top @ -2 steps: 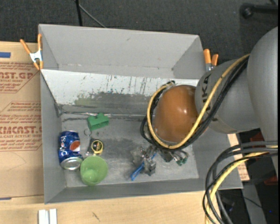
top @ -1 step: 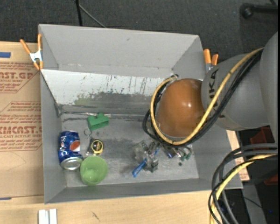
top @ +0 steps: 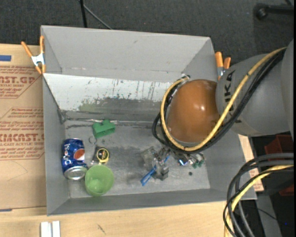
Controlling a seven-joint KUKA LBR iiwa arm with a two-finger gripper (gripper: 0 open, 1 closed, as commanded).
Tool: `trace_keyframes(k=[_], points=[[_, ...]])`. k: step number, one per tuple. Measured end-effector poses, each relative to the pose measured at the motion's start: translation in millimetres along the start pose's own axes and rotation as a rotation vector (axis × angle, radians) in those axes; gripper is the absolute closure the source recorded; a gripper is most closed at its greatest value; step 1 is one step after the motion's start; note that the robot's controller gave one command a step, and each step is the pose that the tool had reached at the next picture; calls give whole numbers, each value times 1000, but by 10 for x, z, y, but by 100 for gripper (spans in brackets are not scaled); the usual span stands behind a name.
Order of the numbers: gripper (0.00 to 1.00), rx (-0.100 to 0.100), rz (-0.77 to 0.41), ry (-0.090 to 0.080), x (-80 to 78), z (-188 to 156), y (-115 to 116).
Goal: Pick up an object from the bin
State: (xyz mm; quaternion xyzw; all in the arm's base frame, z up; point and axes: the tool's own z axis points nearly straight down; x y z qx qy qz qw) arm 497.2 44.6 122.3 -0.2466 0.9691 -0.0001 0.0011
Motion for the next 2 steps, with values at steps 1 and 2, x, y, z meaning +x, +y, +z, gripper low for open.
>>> trace_keyframes(k=[1, 2], points=[[100, 0, 0, 1, -4, -14, 3], [100, 1, 1, -3, -20, -472, 5]])
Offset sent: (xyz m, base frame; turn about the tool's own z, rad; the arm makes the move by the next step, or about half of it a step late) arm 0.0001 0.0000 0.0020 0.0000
